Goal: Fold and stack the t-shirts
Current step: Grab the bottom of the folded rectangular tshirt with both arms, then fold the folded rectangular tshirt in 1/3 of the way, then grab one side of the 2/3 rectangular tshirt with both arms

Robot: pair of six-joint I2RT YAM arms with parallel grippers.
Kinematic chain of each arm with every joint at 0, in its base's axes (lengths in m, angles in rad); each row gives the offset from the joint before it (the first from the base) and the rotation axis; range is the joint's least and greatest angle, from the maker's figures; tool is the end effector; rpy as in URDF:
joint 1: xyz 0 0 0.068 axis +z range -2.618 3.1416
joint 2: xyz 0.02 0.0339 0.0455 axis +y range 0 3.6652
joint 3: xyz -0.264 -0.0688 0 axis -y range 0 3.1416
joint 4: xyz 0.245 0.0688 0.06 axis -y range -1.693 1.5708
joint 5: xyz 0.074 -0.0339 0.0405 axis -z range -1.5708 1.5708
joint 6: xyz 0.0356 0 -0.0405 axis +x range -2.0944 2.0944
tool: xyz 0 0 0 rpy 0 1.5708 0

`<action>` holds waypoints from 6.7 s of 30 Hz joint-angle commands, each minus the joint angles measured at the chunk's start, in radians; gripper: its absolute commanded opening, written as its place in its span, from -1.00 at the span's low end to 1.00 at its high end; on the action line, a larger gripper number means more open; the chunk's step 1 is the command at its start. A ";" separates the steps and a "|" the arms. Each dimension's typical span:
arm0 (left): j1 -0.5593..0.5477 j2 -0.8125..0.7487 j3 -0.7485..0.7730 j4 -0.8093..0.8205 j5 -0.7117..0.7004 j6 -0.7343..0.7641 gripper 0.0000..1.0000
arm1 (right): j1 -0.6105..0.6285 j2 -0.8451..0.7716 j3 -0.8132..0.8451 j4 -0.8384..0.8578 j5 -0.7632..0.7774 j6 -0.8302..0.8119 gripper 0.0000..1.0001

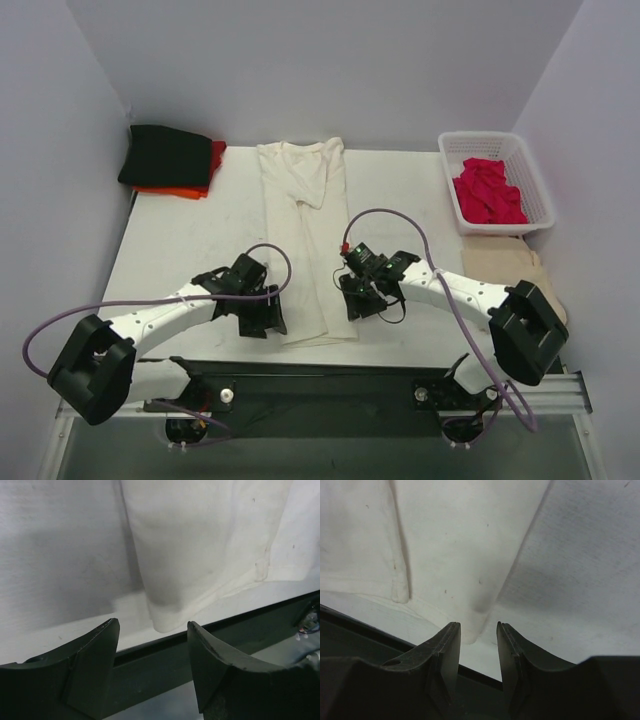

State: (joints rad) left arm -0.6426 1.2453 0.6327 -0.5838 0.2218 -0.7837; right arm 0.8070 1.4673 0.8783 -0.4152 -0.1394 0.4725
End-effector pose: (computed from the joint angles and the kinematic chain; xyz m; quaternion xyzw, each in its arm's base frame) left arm 0.1637 -0.1323 0.1707 -0.0483 0.9755 -0.2032 0.0687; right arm 0.1959 0.2117 0.1977 -0.1786 0.9412 0.2201 0.1838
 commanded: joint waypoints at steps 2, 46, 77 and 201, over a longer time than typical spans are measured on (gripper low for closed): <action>0.009 -0.037 -0.040 0.127 0.132 -0.066 0.33 | 0.011 -0.061 -0.039 0.046 -0.071 0.005 -0.28; 0.047 0.056 -0.110 0.082 0.042 -0.206 -0.10 | 0.009 0.030 -0.142 0.087 -0.138 -0.003 -0.33; 0.054 -0.110 -0.133 -0.001 0.001 -0.177 -1.00 | 0.047 -0.162 -0.197 0.009 -0.115 0.015 -1.00; 0.325 0.488 0.378 0.338 0.030 0.001 0.49 | -0.385 0.445 0.484 0.055 -0.112 -0.152 -0.24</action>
State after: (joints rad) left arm -0.3237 1.7691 1.0214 -0.2840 0.3027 -0.7742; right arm 0.4316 1.9678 1.3609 -0.3614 -0.2695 0.3370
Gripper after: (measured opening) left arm 0.746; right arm 0.382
